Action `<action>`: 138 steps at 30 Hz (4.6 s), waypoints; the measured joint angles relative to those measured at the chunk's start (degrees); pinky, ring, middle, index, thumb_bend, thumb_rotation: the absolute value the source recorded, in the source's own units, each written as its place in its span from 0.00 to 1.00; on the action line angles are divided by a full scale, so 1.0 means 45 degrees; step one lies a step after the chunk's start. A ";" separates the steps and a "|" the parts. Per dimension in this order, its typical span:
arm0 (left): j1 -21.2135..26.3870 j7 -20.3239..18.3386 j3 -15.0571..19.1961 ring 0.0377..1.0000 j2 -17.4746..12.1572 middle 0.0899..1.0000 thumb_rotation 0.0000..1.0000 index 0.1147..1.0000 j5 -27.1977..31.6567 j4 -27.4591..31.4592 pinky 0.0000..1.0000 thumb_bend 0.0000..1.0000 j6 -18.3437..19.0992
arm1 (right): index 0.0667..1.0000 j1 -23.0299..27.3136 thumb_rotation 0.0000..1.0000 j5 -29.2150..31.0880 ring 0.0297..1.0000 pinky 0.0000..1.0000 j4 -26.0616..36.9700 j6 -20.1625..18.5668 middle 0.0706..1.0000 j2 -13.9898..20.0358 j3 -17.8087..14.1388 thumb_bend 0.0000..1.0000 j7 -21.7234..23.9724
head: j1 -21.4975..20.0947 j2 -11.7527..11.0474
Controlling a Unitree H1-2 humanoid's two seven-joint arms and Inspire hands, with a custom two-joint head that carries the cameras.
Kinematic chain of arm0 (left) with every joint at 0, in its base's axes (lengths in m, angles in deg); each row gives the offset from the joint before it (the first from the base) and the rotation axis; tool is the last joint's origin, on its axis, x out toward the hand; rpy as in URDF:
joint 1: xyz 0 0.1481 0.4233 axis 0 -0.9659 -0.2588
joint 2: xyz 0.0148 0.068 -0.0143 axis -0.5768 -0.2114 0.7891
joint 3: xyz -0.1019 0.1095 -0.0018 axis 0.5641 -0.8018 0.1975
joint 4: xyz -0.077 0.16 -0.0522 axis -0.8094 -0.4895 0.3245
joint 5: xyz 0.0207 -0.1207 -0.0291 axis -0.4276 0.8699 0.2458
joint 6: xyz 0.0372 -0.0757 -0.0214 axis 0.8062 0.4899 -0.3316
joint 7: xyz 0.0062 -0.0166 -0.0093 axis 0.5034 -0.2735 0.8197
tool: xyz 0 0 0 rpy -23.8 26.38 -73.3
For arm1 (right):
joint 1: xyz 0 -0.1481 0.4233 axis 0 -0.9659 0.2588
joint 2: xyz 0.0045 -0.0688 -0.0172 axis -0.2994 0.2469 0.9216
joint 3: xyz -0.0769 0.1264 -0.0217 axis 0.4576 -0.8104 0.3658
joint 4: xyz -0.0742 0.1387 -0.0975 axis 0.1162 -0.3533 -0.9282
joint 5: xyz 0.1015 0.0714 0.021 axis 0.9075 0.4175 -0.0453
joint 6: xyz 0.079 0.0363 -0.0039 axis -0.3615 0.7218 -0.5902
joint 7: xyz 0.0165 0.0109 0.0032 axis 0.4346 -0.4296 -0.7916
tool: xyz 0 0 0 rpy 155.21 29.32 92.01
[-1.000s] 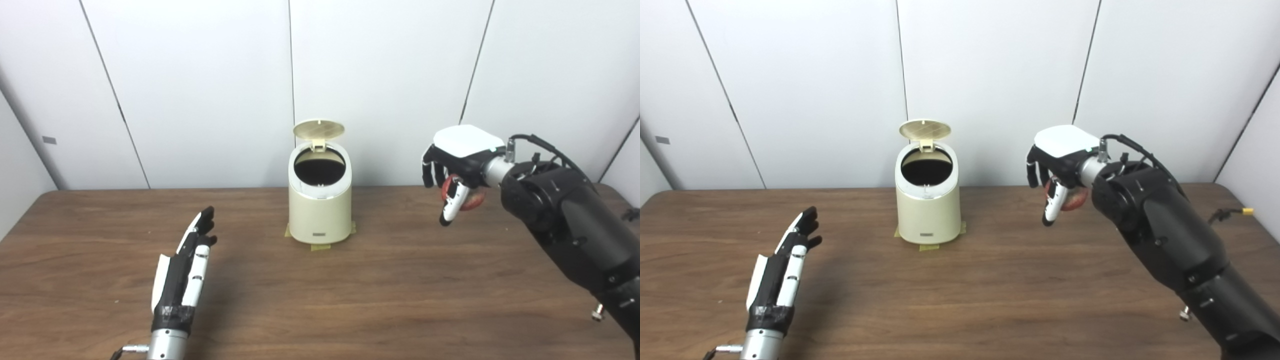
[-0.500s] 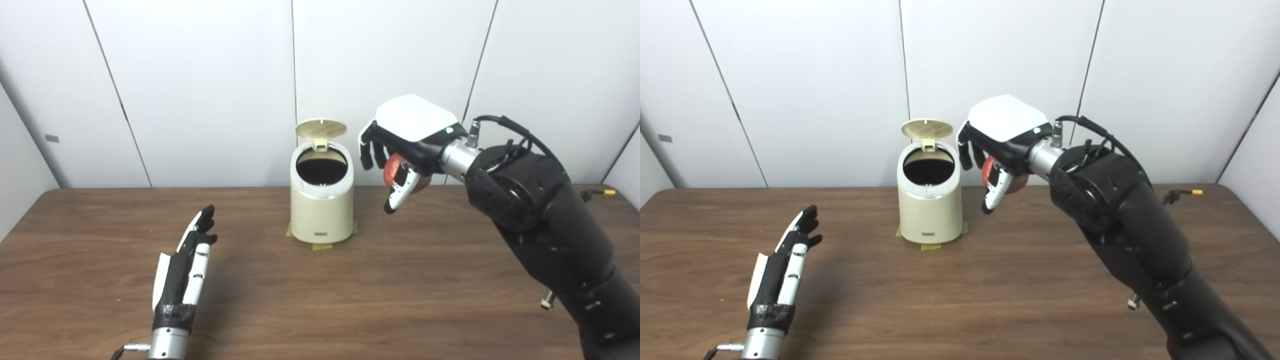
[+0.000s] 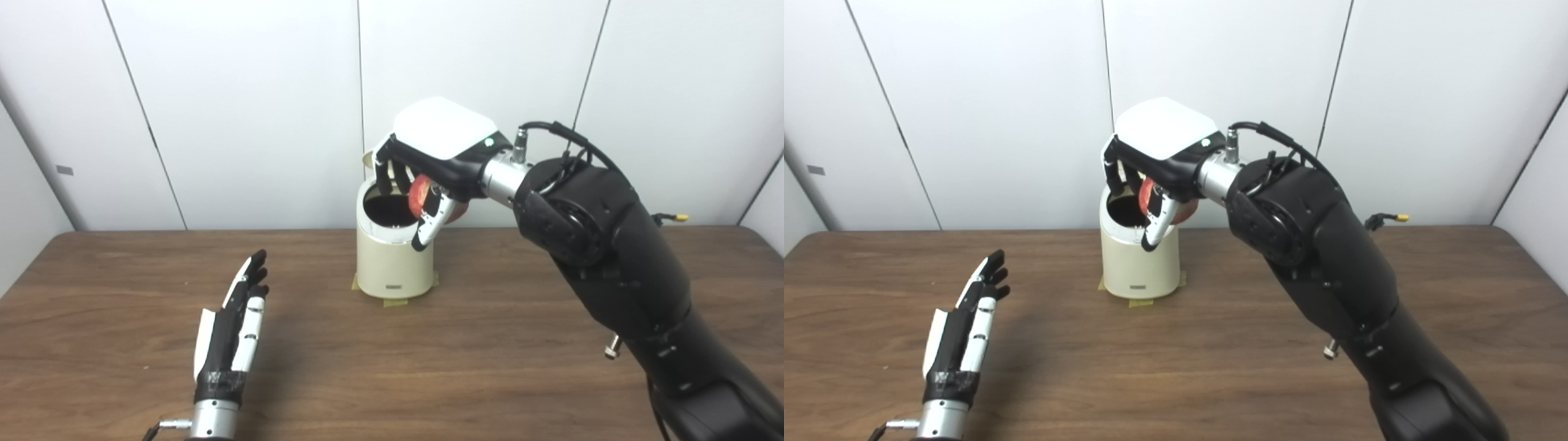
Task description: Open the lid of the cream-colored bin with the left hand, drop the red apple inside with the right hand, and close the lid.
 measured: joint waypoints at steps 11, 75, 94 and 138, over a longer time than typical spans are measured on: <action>0.0066 0.0142 -0.0066 0.94 0.0199 0.95 0.93 0.92 -0.0075 -0.0039 0.90 0.17 -0.0006 | 0.42 0.0410 0.00 0.0261 0.42 0.31 -0.3057 0.2473 0.52 -0.0321 0.0164 0.51 -0.2961 | 0.0215 -0.0137; -0.0149 0.0438 -0.0377 0.93 0.0827 0.94 0.92 0.92 -0.0670 0.0344 0.87 0.15 0.0488 | 0.52 0.1397 0.14 0.0118 0.57 0.48 -1.3154 0.7432 0.60 0.0049 0.4252 0.98 -1.7789 | 0.0547 0.0000; -0.0126 0.0438 -0.0383 0.92 0.0793 0.93 0.91 0.92 -0.0520 0.0285 0.88 0.17 0.0489 | 0.43 -0.0936 0.16 0.1518 0.32 0.29 -0.9254 0.7314 0.37 -0.0277 0.0566 0.52 -1.7840 | 0.0430 0.0000; 0.0320 0.0528 -0.0002 0.85 -0.0193 0.84 0.88 0.81 -0.0816 0.0016 0.80 0.30 0.0435 | 0.68 -0.9939 0.40 1.0478 0.69 0.62 -0.3392 0.2568 0.69 -0.2492 -0.4848 0.17 -1.0090 | 0.0273 -0.0039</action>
